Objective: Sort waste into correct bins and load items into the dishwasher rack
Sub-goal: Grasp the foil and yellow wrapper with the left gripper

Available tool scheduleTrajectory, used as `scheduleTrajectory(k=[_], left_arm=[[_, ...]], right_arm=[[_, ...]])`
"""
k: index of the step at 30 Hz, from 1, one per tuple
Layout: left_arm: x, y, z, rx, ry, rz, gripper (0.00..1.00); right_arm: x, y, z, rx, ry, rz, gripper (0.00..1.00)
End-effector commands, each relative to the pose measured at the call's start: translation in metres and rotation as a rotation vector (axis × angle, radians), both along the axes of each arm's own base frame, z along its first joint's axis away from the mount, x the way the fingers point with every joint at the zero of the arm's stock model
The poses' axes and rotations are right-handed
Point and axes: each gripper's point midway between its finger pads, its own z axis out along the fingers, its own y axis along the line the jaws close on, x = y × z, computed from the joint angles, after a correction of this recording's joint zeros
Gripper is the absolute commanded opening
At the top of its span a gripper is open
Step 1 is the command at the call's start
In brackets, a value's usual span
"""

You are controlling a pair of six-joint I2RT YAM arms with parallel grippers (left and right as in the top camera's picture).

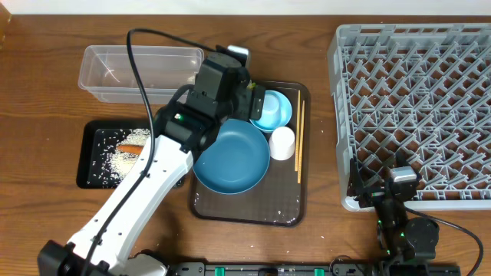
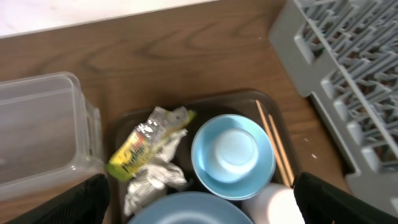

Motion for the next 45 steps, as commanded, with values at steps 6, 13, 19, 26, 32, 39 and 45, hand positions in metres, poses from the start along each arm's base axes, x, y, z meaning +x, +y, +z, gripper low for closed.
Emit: scheduleTrajectory(k=[6,13,19,26,32,39,45], left_arm=[[0.033,0.015,-0.041,0.154,0.250,-0.090,0.96],[0.065,0.012,-0.068,0.205,0.301,-0.121,0.96],[0.071,0.001,-0.110,0.196,0.374,-0.148,0.96],[0.081,-0.003,-0.150,0.207,0.413,-0.150,0.96],[0.096,-0.009,-0.160,0.194,0.372,-0.149,0.95],[0.098,-0.007,-0.162,0.201,0.365,-0.142,0.82],[0.089,-0.006,-0.171,0.200,0.401,-0.138,0.78]], right_arm=[[0.000,-0.003,-0.001,-0.011,0.001,-0.012,0.99],[0.000,-0.003,-0.001,-0.011,0.001,-0.012,0.99],[0.000,-0.003,-0.001,-0.011,0.001,-0.012,0.99],[0.000,-0.003,-0.001,-0.011,0.001,-0.012,0.99],[0.000,-0.003,-0.001,-0.011,0.001,-0.012,0.99],[0.000,-0.003,-0.001,-0.011,0.001,-0.012,0.99],[0.000,-0.003,-0.001,-0.011,0.001,-0.012,0.99]])
